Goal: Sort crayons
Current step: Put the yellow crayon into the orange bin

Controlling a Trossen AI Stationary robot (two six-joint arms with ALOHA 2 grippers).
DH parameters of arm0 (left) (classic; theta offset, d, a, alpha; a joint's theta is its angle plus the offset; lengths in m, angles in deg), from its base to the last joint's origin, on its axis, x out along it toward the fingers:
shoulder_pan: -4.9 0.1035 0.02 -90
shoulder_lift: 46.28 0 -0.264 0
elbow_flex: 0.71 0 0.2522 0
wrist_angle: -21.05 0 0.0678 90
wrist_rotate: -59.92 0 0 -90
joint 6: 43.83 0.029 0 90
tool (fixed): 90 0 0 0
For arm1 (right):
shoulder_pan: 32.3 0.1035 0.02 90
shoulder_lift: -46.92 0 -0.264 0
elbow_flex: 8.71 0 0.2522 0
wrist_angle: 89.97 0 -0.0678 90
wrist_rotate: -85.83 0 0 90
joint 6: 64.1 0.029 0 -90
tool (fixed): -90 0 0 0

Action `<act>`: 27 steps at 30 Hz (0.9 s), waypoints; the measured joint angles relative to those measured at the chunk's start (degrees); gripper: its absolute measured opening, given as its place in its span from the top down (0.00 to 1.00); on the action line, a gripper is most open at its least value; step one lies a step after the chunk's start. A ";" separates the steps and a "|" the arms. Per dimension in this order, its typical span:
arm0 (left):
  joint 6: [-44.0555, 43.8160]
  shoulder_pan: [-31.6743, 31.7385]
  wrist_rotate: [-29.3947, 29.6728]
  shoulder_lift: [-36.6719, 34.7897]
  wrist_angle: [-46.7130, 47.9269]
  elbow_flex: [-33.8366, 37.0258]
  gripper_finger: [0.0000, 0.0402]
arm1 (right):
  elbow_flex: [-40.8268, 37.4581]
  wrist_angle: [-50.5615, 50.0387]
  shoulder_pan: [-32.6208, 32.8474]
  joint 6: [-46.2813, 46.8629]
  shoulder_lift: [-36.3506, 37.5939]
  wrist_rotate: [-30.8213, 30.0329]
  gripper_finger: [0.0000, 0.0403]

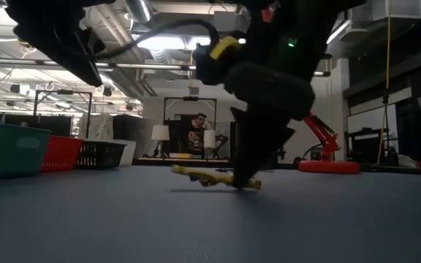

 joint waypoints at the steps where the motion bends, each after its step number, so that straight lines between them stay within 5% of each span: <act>1: 0.08 0.00 -0.73 0.00 0.02 0.00 0.81 | 0.00 0.88 0.00 -0.88 0.00 -0.48 0.98; 27: -0.10 -1.99 -5.03 0.02 -3.17 0.00 0.81 | 0.13 24.82 -3.14 -17.15 0.09 -3.44 0.97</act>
